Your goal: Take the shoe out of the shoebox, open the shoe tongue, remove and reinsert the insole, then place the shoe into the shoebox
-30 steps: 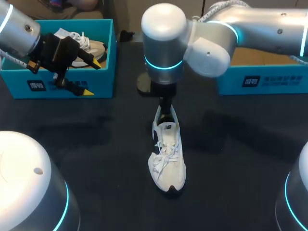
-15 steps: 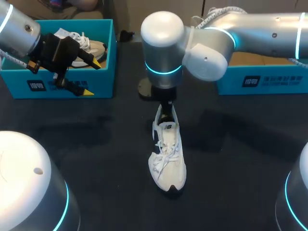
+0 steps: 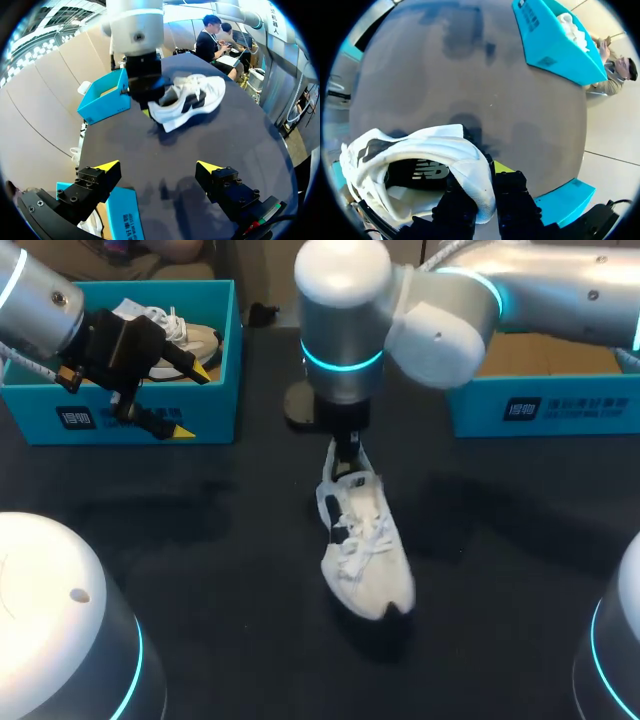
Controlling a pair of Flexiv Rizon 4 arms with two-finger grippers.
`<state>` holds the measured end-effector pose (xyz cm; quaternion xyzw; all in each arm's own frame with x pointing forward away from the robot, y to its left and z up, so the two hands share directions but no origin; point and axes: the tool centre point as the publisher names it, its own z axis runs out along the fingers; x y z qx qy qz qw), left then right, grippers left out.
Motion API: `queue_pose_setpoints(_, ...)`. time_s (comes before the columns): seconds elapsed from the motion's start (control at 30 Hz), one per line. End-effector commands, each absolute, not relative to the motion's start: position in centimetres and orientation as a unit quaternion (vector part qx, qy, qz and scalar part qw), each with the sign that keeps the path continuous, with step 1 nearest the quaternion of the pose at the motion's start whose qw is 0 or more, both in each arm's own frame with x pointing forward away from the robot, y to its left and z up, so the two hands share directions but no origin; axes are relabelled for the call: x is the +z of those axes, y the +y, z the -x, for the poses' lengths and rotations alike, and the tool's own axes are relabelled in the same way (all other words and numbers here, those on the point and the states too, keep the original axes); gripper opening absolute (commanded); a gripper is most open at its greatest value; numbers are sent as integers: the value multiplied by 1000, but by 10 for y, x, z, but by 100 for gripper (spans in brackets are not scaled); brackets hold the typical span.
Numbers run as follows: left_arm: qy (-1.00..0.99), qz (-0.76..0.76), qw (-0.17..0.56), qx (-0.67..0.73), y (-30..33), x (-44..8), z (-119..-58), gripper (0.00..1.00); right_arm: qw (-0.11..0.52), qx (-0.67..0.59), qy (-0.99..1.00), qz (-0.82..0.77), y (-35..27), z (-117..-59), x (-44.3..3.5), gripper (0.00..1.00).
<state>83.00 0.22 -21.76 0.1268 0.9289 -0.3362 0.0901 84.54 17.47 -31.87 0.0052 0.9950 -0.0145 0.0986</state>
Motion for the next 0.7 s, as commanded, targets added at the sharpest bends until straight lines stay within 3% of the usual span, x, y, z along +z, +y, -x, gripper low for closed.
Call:
queue_pose_setpoints(0.03, 930, -127, 90, -334, 2, -217, -830, 100, 95, -12, 995, -1, 167, -830, -275, 0)
queue_pose_setpoints(0.43, 930, -127, 90, -334, 2, -217, -830, 100, 97, -8, 995, 23, 177, -813, -215, 0)
queue_pose_setpoints(0.7, 930, -127, 90, -334, 2, -217, -830, 100, 107, -22, 994, 19, 176, -812, -210, 0)
